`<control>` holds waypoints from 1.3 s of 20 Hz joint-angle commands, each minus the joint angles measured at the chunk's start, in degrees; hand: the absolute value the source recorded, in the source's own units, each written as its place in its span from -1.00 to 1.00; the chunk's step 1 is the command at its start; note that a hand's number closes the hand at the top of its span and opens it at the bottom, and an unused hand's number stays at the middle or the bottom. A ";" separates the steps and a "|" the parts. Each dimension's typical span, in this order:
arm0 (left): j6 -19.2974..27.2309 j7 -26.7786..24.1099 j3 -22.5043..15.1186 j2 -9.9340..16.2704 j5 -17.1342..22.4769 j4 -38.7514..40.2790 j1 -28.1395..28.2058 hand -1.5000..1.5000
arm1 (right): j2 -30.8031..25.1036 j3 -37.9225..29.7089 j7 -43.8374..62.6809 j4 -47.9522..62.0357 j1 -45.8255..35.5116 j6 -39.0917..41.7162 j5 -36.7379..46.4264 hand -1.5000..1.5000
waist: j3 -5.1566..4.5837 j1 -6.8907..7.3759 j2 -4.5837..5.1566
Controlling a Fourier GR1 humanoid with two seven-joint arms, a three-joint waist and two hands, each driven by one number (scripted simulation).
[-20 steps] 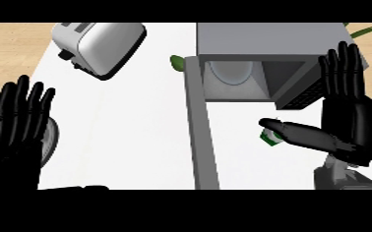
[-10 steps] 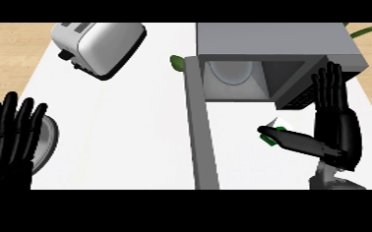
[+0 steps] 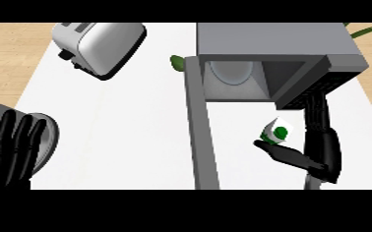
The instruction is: Pick up the milk, place it into the microwave and close the microwave
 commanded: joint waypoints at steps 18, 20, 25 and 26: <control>-1.75 -7.34 -5.54 -0.35 -1.65 -3.53 13.30 -1.00 | -2.89 -10.43 -29.03 38.92 -6.67 7.81 -7.25 -1.00 | 0.00 0.43 -0.04; 2.44 -1.90 -7.44 -0.36 -5.25 -3.31 6.68 -1.00 | -4.35 -11.90 -29.53 42.22 -10.22 8.36 -8.75 -1.00 | 0.01 0.12 0.02; -1.05 -2.86 -2.98 0.69 -0.09 -5.24 9.28 -1.00 | -7.71 -14.64 -38.75 60.14 -16.81 10.33 -7.84 -1.00 | 0.05 0.66 0.12; 0.05 -1.88 -3.55 -0.13 -0.93 -3.14 5.33 -1.00 | -7.22 -15.32 -42.78 65.43 -19.18 10.09 -7.41 -1.00 | 0.10 0.74 0.27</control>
